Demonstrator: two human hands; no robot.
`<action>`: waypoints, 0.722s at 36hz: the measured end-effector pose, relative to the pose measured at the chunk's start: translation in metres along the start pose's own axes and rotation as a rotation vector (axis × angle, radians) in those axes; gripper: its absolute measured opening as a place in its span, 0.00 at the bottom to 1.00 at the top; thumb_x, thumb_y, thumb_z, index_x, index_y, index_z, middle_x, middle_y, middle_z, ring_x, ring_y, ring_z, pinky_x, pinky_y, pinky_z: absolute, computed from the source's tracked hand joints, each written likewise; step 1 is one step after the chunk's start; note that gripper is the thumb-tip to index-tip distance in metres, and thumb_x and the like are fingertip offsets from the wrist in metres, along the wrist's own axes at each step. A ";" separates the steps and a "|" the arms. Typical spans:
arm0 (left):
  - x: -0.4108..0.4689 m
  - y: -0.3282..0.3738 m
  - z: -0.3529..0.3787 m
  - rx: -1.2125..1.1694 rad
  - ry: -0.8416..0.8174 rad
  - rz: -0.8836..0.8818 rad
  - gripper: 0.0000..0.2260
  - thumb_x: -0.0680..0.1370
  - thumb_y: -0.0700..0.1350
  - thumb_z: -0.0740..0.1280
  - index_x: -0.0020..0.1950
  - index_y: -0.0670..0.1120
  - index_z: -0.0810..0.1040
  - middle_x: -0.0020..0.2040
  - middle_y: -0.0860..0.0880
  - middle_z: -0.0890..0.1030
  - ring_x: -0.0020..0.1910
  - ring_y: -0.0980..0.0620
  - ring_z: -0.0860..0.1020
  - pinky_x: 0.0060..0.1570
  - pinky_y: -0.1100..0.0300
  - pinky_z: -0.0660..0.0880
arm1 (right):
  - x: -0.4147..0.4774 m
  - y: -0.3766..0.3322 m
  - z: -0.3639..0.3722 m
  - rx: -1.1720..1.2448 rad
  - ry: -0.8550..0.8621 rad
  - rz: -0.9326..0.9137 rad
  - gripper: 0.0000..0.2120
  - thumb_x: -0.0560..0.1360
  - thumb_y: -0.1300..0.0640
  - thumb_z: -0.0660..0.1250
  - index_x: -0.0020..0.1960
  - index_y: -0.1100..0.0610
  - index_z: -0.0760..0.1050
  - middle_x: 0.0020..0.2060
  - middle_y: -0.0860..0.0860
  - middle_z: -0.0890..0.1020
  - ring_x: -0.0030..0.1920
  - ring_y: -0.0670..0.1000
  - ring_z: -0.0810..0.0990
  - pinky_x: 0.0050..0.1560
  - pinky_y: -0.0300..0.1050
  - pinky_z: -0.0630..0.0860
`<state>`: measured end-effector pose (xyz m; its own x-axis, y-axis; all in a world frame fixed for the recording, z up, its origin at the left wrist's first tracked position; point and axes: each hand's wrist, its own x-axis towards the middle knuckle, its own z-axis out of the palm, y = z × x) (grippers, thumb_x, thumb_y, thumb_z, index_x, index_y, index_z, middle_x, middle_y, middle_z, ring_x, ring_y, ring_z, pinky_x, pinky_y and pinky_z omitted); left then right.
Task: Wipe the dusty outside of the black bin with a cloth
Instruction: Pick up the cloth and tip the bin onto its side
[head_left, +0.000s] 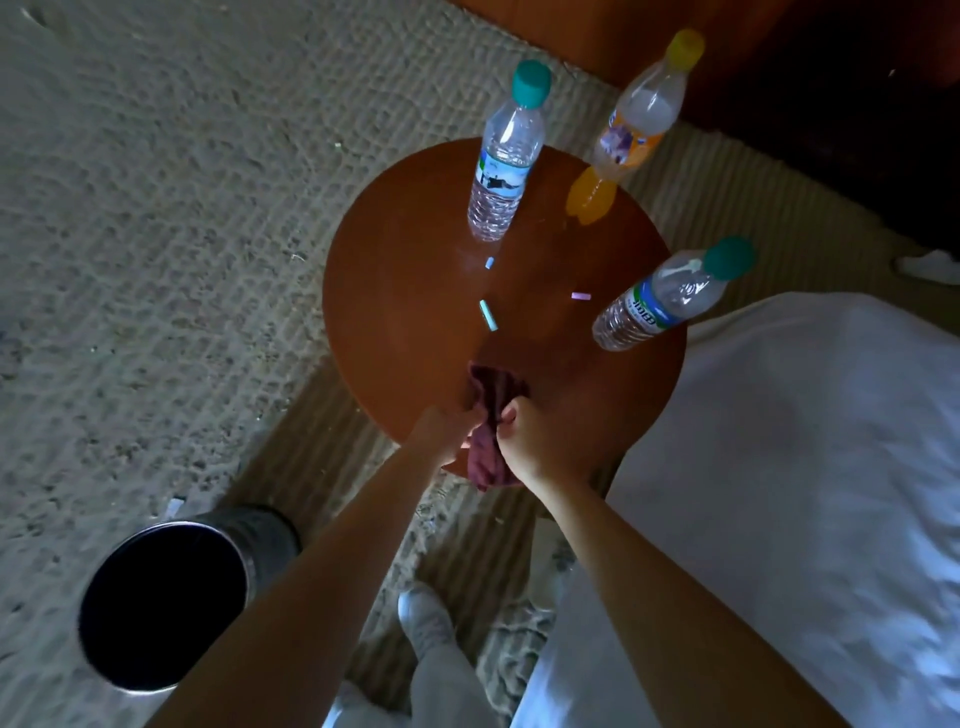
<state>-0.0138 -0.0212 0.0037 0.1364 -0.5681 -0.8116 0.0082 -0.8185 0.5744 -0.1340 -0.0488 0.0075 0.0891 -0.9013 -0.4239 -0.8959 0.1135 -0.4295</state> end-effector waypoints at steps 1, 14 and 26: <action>-0.007 0.004 -0.002 0.015 0.006 -0.009 0.08 0.76 0.43 0.66 0.47 0.39 0.78 0.49 0.38 0.79 0.44 0.46 0.75 0.33 0.63 0.72 | -0.002 -0.002 0.000 0.027 -0.050 -0.013 0.07 0.73 0.60 0.61 0.46 0.50 0.76 0.42 0.50 0.81 0.45 0.53 0.80 0.49 0.52 0.76; -0.075 0.026 -0.089 -0.145 0.120 0.228 0.05 0.77 0.33 0.60 0.45 0.40 0.76 0.34 0.47 0.76 0.29 0.57 0.75 0.28 0.74 0.69 | -0.034 -0.093 -0.034 0.055 -0.074 -0.261 0.05 0.68 0.59 0.64 0.36 0.51 0.69 0.31 0.48 0.76 0.32 0.49 0.76 0.36 0.48 0.75; -0.145 -0.002 -0.213 -0.383 0.139 0.319 0.09 0.77 0.33 0.61 0.46 0.46 0.75 0.36 0.48 0.78 0.28 0.59 0.78 0.28 0.69 0.73 | -0.069 -0.223 -0.018 0.194 -0.704 -0.518 0.10 0.72 0.45 0.69 0.50 0.38 0.70 0.55 0.48 0.77 0.54 0.48 0.74 0.61 0.48 0.71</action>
<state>0.1777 0.0807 0.1430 0.3211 -0.7468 -0.5824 0.3030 -0.5016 0.8103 0.0512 -0.0190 0.1470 0.7655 -0.4009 -0.5034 -0.5856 -0.1097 -0.8031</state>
